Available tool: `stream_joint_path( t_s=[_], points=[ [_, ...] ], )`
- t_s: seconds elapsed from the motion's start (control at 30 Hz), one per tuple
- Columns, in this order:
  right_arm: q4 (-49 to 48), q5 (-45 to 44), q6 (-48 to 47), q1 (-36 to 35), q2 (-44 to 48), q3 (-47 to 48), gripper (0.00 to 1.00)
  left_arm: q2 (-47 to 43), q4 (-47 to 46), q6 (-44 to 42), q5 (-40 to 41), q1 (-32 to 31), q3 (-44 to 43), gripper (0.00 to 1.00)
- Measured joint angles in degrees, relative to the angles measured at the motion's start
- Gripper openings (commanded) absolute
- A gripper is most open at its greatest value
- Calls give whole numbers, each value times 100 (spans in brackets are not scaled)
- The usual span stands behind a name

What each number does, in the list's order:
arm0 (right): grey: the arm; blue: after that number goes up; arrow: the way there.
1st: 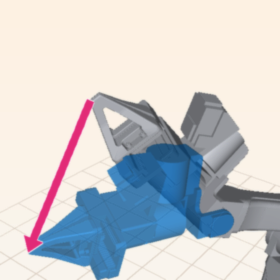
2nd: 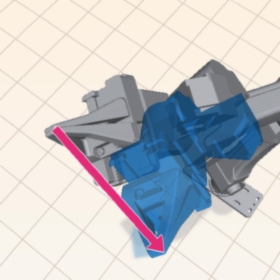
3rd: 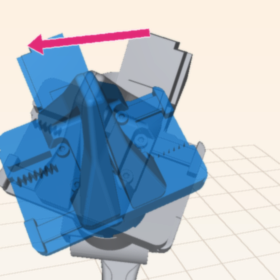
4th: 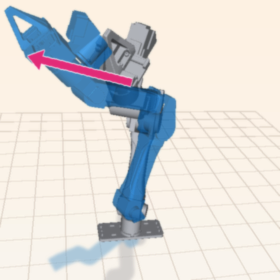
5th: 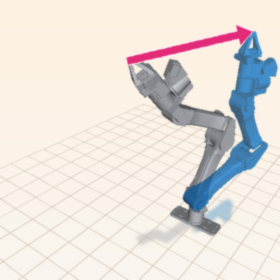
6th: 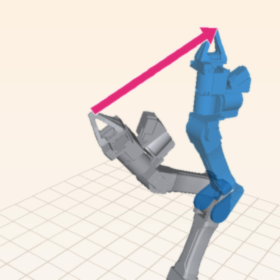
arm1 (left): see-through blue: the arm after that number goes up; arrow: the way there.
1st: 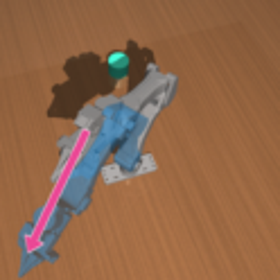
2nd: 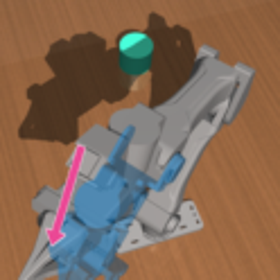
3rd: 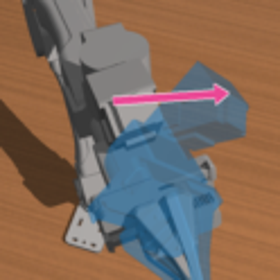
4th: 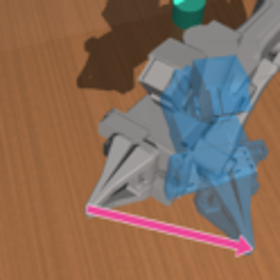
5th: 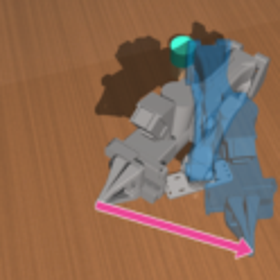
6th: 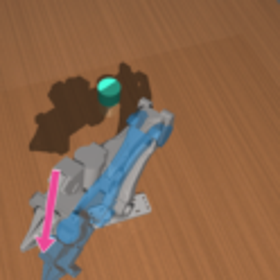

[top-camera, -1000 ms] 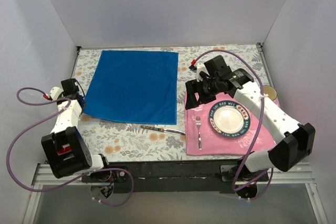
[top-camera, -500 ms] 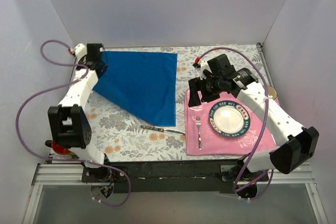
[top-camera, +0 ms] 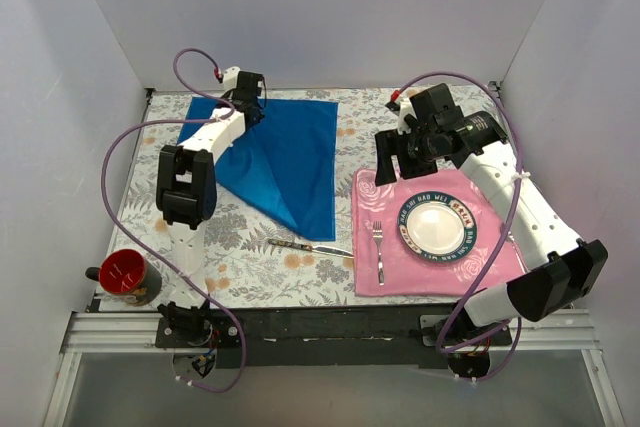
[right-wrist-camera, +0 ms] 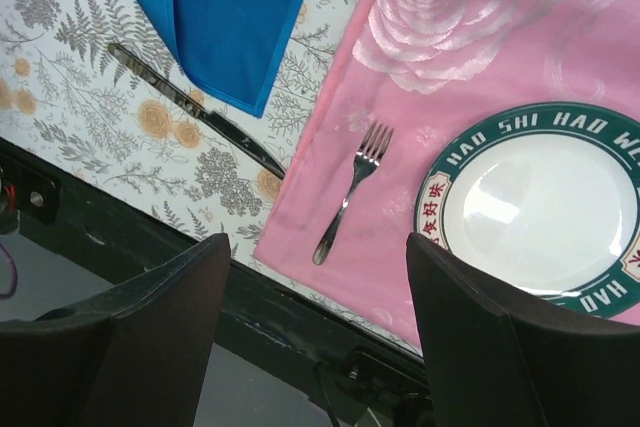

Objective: Fold the napkin, place the utensils inside, and roll it up
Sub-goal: Fold the napkin

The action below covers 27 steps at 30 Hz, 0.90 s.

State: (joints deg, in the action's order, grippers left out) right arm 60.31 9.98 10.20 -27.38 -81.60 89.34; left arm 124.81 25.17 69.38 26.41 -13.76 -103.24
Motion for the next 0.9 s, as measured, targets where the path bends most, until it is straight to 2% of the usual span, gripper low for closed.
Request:
stream_joint_path(
  t_s=[0.3, 0.63, 0.9],
  points=[
    [439, -330, -42, 179, 9, -7, 79, 490, -1062, -472, -345, -306, -737, 0],
    [568, -468, -79, 332, 168, -229, 79, 737, -2100, -907, -1526, -334, -717, 0],
    [522, -374, -13, 341, 177, -546, 79, 1062, -2461, -1252, -2330, -341, -717, 0]
  ],
)
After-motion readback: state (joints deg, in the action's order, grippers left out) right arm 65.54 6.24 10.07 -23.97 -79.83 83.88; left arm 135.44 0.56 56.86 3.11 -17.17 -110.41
